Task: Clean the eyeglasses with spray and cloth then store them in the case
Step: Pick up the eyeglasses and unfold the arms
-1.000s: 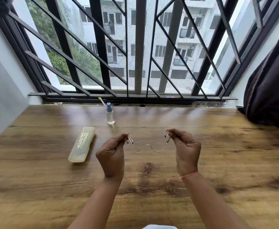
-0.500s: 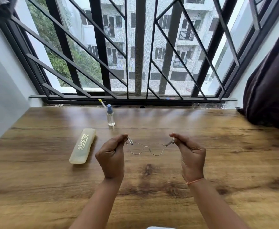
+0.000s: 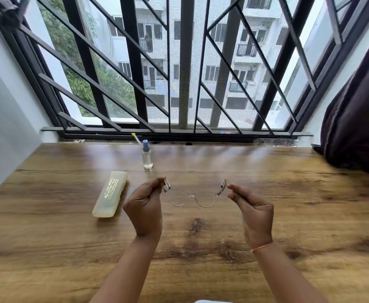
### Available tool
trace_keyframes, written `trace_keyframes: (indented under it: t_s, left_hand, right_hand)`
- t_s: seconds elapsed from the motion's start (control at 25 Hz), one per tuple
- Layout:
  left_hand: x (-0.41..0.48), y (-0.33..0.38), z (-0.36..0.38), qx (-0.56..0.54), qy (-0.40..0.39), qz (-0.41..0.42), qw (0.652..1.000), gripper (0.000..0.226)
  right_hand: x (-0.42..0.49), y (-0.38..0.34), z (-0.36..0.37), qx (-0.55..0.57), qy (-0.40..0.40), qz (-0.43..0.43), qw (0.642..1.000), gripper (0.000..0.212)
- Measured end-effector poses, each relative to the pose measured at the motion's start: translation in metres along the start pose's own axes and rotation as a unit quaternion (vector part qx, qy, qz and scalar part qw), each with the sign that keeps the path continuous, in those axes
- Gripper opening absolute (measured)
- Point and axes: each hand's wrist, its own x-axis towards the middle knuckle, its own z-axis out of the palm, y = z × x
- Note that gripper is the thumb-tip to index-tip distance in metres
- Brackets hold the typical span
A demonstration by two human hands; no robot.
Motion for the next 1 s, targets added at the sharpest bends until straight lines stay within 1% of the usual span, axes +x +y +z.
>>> trace_keyframes:
  t_s: [0.12,0.24,0.28,0.4,0.48,0.56,0.6,0.72,0.84,0.92,1.0]
  left_hand:
    - [0.0,0.004,0.001,-0.02,0.002,-0.011,1.0,0.033]
    - [-0.002,0.006,0.001,-0.033,-0.004,-0.019,0.999,0.035]
    - [-0.003,0.007,0.001,-0.038,-0.005,-0.023,0.999,0.034]
    - [-0.002,0.009,0.002,-0.059,-0.003,-0.046,0.997,0.022]
    - [-0.002,0.01,0.003,-0.068,-0.003,-0.058,0.996,0.021]
    - [-0.002,0.011,0.003,-0.072,-0.007,-0.056,0.996,0.026]
    - [-0.002,0.011,0.003,-0.075,-0.011,-0.056,0.996,0.03]
    - [-0.001,0.008,0.004,-0.08,-0.019,-0.071,0.994,0.028]
    - [0.0,0.006,0.006,-0.079,-0.037,-0.095,0.992,0.034]
    - [0.002,0.006,0.004,-0.042,-0.059,-0.067,0.995,0.032]
    - [0.003,0.003,0.002,0.043,-0.075,-0.042,0.995,0.03]
  right_hand:
    - [-0.001,0.009,-0.004,-0.038,0.01,0.031,0.999,0.05]
    - [-0.001,0.013,-0.006,-0.064,0.004,0.051,0.997,0.042]
    - [-0.001,0.013,-0.006,-0.071,0.0,0.052,0.996,0.037]
    - [-0.003,0.011,-0.005,-0.072,-0.003,0.053,0.996,0.037]
    - [-0.003,0.009,-0.006,-0.071,0.0,0.051,0.996,0.038]
    - [-0.002,0.007,-0.007,-0.077,-0.002,0.046,0.996,0.037]
    - [-0.001,0.007,-0.008,-0.079,-0.005,0.043,0.996,0.039]
    - [-0.002,0.007,-0.011,-0.085,-0.016,0.031,0.996,0.046]
    - [-0.004,0.005,-0.013,-0.111,-0.005,0.005,0.994,0.05]
    - [-0.004,0.003,-0.015,-0.132,0.014,-0.023,0.991,0.054]
    - [-0.004,0.0,-0.014,-0.171,0.032,-0.06,0.983,0.056]
